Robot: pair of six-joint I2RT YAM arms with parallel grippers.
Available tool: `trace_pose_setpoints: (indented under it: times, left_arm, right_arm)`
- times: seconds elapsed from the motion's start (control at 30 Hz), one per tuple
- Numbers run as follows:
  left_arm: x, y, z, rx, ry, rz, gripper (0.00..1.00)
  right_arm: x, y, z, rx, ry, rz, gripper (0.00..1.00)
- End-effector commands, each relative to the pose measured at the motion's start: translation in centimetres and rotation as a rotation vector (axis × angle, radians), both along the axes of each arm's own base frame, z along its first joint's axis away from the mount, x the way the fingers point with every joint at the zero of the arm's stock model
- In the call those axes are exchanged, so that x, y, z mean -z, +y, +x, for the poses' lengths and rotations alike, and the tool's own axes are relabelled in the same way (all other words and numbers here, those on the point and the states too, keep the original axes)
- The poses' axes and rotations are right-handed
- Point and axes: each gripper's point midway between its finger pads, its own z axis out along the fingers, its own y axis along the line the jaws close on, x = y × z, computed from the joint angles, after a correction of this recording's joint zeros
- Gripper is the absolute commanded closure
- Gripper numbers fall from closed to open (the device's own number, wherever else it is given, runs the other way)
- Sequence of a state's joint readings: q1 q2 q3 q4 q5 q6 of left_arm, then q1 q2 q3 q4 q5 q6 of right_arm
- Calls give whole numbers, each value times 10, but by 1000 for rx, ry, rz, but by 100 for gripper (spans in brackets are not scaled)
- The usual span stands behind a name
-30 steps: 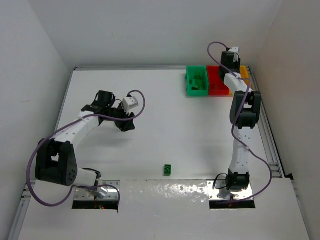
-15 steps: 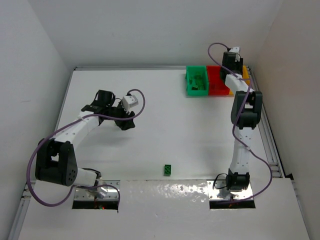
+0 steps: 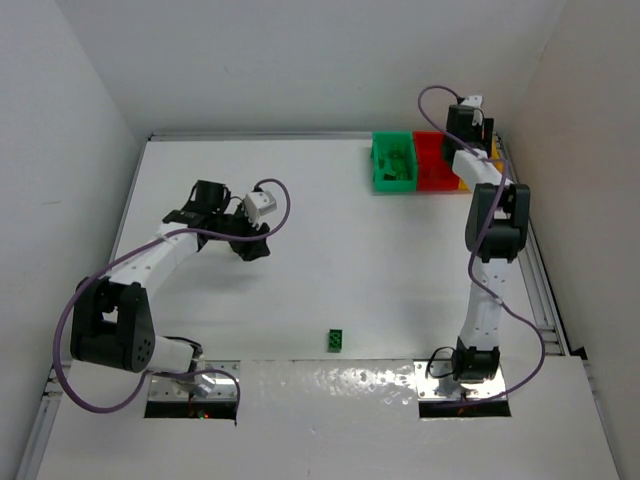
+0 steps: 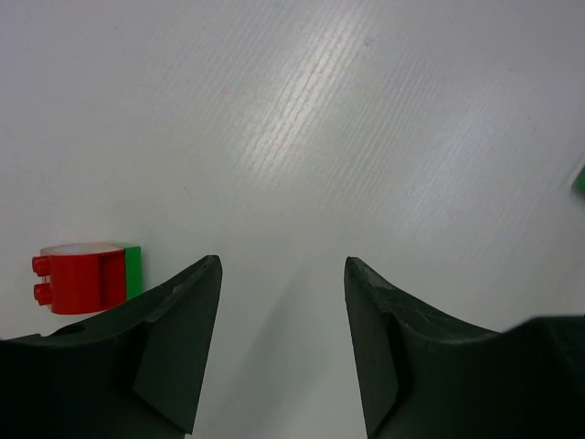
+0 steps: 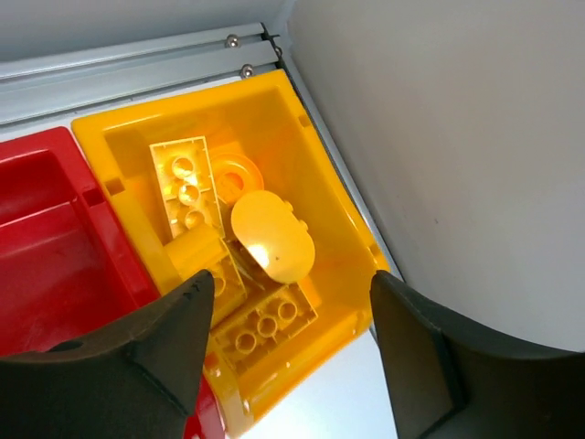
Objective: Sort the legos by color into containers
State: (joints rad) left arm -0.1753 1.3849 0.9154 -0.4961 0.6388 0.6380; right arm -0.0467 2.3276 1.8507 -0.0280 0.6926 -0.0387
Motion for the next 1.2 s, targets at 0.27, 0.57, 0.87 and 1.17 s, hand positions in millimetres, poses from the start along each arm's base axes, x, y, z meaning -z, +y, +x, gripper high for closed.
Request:
trace_pose_setpoints:
  times: [0.27, 0.57, 0.87, 1.17]
  left_arm:
    - [-24, -5, 3, 20, -98, -32, 45]
    - [-50, 64, 62, -707, -137, 48, 38]
    - [-41, 95, 40, -915, -21, 157, 35]
    - [-38, 160, 15, -929, -57, 539, 32]
  right_arm:
    - [-95, 97, -24, -96, -280, 91, 27]
    - [-116, 235, -135, -311, -211, 256, 22]
    - [-52, 333, -286, -479, 21, 538, 19]
    - [7, 371, -383, -539, 281, 781, 18]
